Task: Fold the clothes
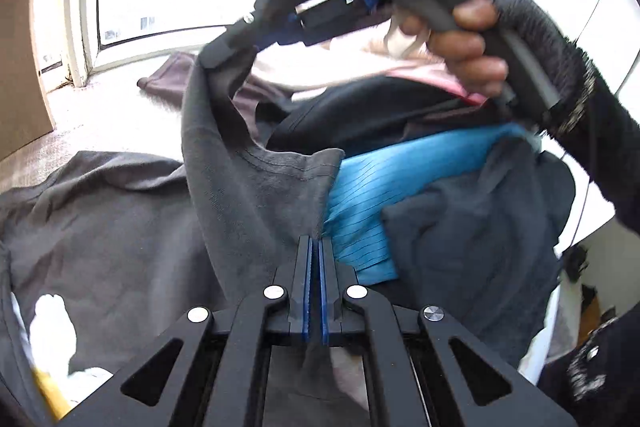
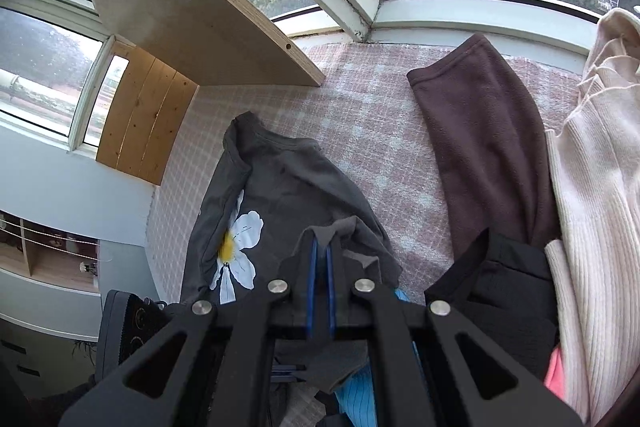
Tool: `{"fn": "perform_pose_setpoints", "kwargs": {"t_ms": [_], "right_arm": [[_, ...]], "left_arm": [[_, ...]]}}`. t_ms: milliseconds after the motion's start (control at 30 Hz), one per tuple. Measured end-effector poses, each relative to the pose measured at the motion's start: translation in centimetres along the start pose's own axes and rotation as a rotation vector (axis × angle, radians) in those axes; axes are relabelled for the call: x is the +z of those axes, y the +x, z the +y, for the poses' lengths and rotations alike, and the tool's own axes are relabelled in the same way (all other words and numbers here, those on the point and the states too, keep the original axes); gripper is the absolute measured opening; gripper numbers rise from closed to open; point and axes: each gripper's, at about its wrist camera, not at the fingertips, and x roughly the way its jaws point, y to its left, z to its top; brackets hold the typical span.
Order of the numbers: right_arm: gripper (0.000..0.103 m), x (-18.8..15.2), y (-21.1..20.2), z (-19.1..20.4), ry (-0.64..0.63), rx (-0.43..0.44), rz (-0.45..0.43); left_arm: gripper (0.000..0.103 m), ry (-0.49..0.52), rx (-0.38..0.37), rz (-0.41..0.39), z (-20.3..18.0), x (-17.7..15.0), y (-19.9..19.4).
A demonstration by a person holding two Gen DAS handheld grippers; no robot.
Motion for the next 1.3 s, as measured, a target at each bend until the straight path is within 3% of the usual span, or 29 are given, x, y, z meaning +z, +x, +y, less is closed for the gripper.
{"fn": "perform_pose_setpoints", "kwargs": {"t_ms": [100, 300, 433, 500, 567, 600, 667, 733, 767, 833, 933, 1067, 1167, 1200, 1300], "right_arm": [[0.004, -0.3, -1.9, 0.8, -0.002, -0.010, -0.029], [0.004, 1.0, 0.5, 6.7, -0.121, 0.010, 0.015], [0.008, 2.4, 7.4, 11.0, -0.238, -0.020, 0.126], [0.008, 3.2, 9.9, 11.4, -0.228, -0.088, 0.156], [0.008, 3.7, 10.0, 11.0, -0.186, -0.050, 0.159], [0.008, 3.7, 9.2, 10.8, -0.183, -0.018, 0.137], [0.010, 3.5, 7.2, 10.1, -0.197, -0.034, 0.096], [0.028, 2.7, 5.8, 8.9, -0.245, -0.147, 0.078], [0.031, 2.1, 5.5, 8.1, -0.257, -0.220, 0.078], [0.031, 0.9, 5.6, 5.8, -0.231, -0.279, 0.117], [0.031, -0.1, 6.4, 3.0, -0.174, -0.281, 0.175], [0.031, -0.7, 7.6, 1.0, -0.088, -0.239, 0.215], [0.032, -0.9, 8.6, 0.2, -0.042, -0.220, 0.246], [0.032, -1.0, 9.0, 0.1, -0.036, -0.213, 0.256], [0.032, -1.2, 9.9, -0.1, -0.021, -0.179, 0.253]], "left_arm": [[0.002, -0.152, -0.087, -0.153, 0.5, -1.9, -2.7], [0.002, -0.363, -0.011, -0.300, 3.3, -6.3, -6.1], [0.002, -0.503, 0.031, -0.291, 6.1, -9.1, -5.7], [0.002, -0.543, 0.048, -0.263, 7.1, -10.3, -5.2], [0.002, -0.574, 0.063, -0.243, 7.8, -11.4, -5.1], [0.003, -0.574, 0.075, -0.242, 7.8, -11.7, -5.4], [0.003, -0.556, 0.112, -0.240, 7.5, -11.9, -5.8], [0.005, -0.484, 0.170, -0.227, 6.4, -11.2, -5.8], [0.007, -0.429, 0.199, -0.216, 5.7, -10.6, -5.8], [0.023, -0.313, 0.238, -0.180, 4.5, -8.9, -4.9], [0.026, -0.188, 0.287, -0.117, 3.4, -6.3, -3.0], [0.027, -0.070, 0.436, -0.024, 3.5, -3.8, 0.1], [0.019, -0.125, 0.414, -0.028, 4.7, -3.4, 0.1], [0.008, -0.161, 0.396, -0.048, 5.1, -3.5, -0.3], [0.005, -0.398, 0.323, -0.192, 7.1, -5.2, -3.2]]}}
